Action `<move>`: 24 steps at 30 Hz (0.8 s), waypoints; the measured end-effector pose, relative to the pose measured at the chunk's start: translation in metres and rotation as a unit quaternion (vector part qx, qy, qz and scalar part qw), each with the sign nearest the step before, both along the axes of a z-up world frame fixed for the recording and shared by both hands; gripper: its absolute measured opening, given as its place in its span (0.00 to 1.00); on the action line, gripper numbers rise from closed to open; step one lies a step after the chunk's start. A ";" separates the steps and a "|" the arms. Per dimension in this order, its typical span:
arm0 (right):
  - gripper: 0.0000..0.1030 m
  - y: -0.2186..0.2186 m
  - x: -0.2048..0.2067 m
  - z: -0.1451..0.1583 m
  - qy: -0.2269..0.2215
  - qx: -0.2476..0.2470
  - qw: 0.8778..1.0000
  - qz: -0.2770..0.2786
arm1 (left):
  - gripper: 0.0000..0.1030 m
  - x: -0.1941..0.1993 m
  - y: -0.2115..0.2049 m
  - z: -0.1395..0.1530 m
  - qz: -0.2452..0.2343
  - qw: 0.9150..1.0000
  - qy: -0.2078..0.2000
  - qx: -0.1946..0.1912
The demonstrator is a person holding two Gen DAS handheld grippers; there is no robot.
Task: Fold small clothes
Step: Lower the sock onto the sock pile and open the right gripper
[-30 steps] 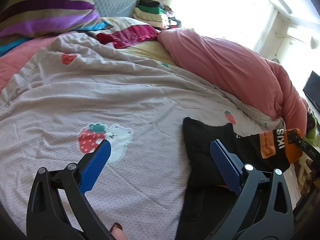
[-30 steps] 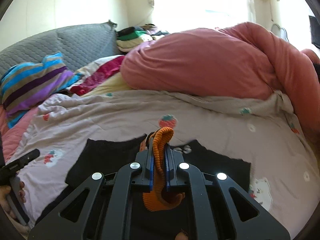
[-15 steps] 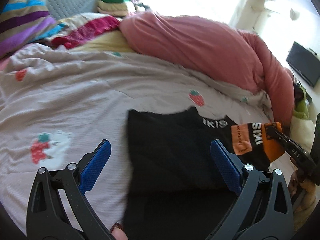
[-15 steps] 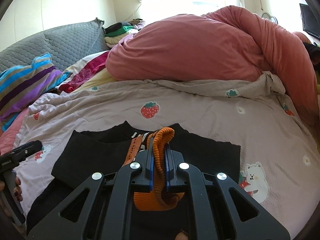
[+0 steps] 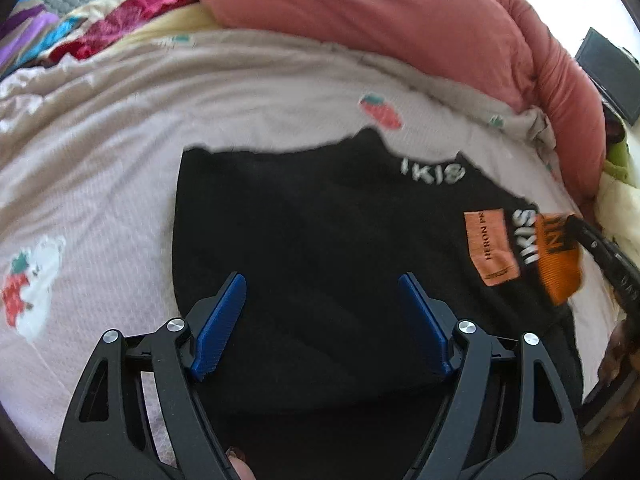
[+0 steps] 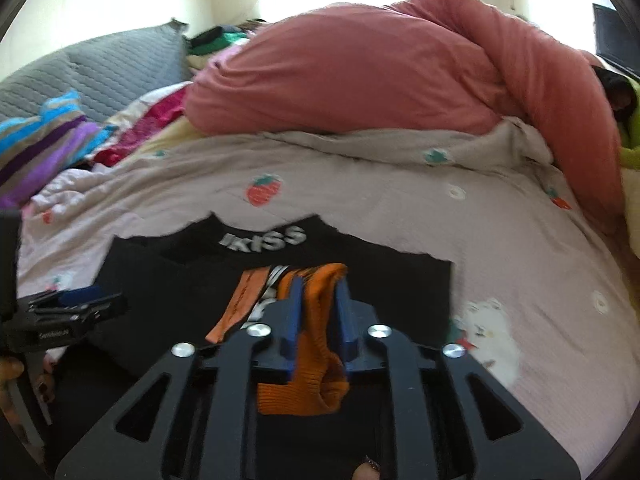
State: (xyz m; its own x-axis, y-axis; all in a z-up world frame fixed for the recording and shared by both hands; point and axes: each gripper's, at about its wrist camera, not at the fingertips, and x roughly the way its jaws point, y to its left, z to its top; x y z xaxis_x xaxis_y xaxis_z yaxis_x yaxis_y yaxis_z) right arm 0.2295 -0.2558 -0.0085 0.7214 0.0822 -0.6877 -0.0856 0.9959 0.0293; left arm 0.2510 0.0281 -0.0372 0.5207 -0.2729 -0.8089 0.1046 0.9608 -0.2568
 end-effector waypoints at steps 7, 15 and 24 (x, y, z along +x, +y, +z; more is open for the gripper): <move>0.34 0.016 -0.004 -0.012 0.018 -0.009 0.999 0.034 | 0.69 -0.010 0.003 0.010 -0.011 1.000 -0.025 0.004; 0.37 0.055 -0.004 -0.040 0.071 -0.042 0.992 0.093 | 0.69 -0.009 -0.001 -0.011 -0.024 0.999 0.000 0.033; 0.36 0.022 -0.019 -0.063 0.104 -0.003 0.993 0.063 | 0.69 -0.016 0.002 -0.012 -0.026 0.999 -0.007 0.033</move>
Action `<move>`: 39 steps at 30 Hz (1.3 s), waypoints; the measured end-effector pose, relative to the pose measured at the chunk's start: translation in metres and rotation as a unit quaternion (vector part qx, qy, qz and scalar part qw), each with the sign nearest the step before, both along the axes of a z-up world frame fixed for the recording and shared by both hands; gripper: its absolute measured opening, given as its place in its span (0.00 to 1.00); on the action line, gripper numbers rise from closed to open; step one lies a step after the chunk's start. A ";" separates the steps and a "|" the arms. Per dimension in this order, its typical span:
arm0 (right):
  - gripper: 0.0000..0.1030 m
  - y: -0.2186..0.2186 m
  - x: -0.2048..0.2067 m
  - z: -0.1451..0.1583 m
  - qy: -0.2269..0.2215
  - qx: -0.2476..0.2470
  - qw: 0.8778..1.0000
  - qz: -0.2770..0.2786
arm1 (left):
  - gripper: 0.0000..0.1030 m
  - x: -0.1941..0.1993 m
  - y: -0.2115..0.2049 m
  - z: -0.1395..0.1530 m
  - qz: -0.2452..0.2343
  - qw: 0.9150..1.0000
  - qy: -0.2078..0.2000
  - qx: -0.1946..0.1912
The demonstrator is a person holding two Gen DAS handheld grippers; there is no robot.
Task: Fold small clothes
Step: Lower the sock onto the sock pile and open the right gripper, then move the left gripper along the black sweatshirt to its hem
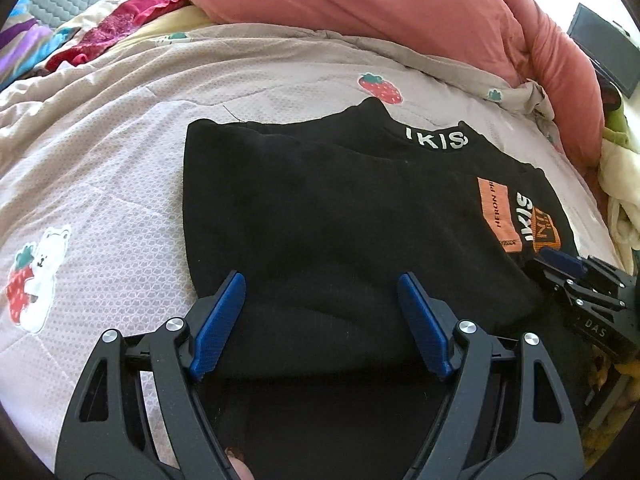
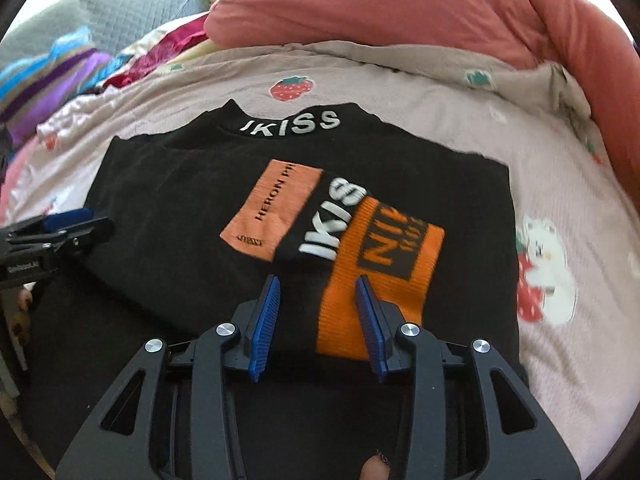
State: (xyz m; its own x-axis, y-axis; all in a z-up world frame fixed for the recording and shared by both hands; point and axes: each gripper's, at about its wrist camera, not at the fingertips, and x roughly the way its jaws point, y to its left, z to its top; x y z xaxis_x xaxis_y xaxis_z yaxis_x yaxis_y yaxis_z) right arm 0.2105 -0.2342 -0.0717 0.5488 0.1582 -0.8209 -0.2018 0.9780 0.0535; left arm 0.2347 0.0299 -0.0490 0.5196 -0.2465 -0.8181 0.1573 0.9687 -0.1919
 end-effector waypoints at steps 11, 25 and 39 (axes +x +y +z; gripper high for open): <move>0.37 0.014 -0.021 0.023 -0.032 0.017 0.999 0.011 | 0.69 -0.018 -0.001 0.022 -0.013 0.999 -0.026 -0.020; 0.45 0.012 -0.026 0.011 -0.009 0.021 1.000 0.005 | 0.71 -0.026 -0.010 0.012 -0.021 1.000 -0.013 0.005; 0.74 0.004 -0.041 0.038 -0.034 0.046 0.998 -0.002 | 0.84 -0.048 0.015 0.030 0.008 0.999 -0.041 -0.021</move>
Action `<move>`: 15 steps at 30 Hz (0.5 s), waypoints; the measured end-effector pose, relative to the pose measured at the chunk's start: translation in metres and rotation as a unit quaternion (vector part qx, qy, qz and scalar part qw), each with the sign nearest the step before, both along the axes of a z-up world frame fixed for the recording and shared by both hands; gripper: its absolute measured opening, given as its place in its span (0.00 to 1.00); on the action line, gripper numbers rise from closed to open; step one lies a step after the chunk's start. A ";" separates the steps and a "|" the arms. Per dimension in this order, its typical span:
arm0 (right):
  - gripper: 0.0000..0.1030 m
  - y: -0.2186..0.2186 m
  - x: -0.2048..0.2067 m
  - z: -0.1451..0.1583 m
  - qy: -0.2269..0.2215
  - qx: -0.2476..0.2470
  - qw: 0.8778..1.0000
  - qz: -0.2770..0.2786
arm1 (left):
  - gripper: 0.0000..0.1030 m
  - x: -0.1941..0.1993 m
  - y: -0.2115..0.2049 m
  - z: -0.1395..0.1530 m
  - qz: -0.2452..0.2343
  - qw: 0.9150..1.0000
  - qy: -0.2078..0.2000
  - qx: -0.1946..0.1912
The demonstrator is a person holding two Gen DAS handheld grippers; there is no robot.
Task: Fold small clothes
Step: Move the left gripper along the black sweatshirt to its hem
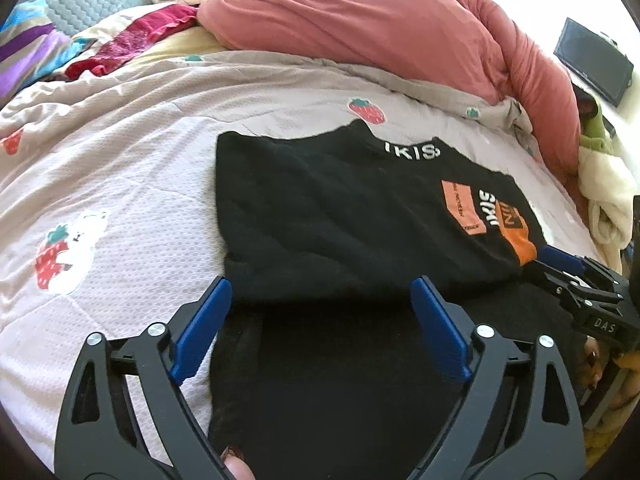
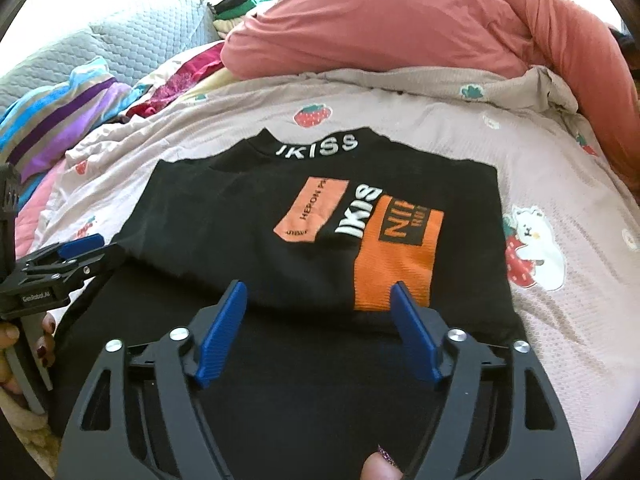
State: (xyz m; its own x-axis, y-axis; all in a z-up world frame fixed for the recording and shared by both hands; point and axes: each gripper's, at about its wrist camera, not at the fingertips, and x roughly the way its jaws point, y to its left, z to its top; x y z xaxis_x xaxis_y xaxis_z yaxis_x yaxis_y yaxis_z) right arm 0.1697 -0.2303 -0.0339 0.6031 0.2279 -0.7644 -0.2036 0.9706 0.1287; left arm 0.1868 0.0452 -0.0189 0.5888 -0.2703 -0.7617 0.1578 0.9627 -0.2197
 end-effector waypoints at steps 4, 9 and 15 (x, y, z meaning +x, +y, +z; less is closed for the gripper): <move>0.81 -0.002 -0.004 0.007 -0.009 0.003 1.000 -0.005 | 0.90 -0.004 0.009 0.008 0.017 1.000 -0.014 -0.009; 0.81 -0.006 -0.007 0.012 -0.013 0.003 1.000 -0.012 | 0.91 -0.010 0.015 0.017 0.028 0.999 -0.028 -0.012; 0.81 -0.011 -0.015 0.022 -0.024 0.005 1.000 -0.017 | 0.91 -0.018 0.018 0.026 0.036 0.999 -0.039 -0.010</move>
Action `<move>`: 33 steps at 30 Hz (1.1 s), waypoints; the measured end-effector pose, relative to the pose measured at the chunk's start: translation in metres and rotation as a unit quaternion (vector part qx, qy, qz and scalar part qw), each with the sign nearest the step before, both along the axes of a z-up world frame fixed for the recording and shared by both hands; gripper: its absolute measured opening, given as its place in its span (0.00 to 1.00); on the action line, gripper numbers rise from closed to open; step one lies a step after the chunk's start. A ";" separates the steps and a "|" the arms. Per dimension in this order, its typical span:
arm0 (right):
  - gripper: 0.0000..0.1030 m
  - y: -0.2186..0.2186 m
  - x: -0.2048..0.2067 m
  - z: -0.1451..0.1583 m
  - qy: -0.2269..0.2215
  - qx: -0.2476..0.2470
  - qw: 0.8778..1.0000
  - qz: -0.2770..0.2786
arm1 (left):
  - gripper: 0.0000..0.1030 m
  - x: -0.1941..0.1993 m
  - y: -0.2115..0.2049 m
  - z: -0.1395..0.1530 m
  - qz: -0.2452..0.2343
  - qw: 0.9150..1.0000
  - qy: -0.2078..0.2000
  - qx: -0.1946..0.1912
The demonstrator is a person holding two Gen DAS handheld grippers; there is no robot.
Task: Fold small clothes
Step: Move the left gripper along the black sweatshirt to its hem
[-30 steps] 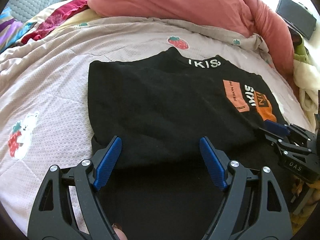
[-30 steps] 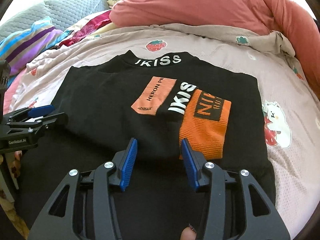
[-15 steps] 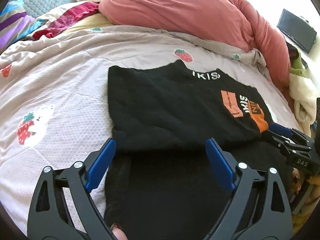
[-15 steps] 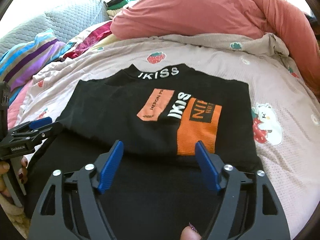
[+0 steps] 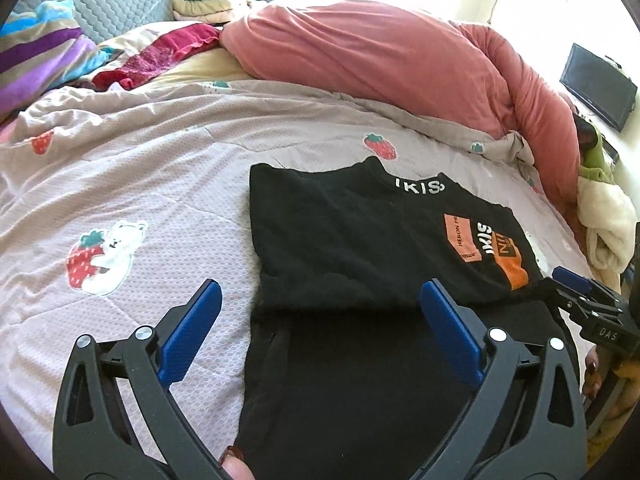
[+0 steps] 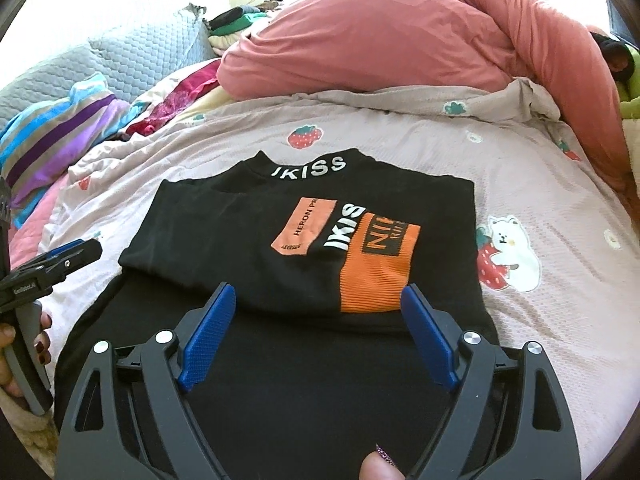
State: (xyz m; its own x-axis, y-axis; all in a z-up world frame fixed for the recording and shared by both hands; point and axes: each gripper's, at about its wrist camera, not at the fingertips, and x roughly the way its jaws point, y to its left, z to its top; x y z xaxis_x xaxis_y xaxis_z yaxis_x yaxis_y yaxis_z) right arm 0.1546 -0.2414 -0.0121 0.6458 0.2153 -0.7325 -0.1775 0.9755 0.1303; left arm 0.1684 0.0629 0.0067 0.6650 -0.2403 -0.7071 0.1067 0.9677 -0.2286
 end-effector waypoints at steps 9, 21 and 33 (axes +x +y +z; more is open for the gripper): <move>0.81 -0.009 -0.018 0.010 -0.010 0.000 1.000 -0.001 | 0.91 -0.025 0.001 0.009 0.004 1.000 -0.009 0.015; 0.81 -0.027 -0.044 0.019 -0.024 0.011 1.000 -0.009 | 0.91 -0.066 0.018 0.013 0.032 0.999 0.004 0.019; 0.81 -0.045 -0.072 0.028 -0.036 0.020 0.999 -0.011 | 0.91 -0.108 0.043 0.008 0.060 0.998 0.031 0.008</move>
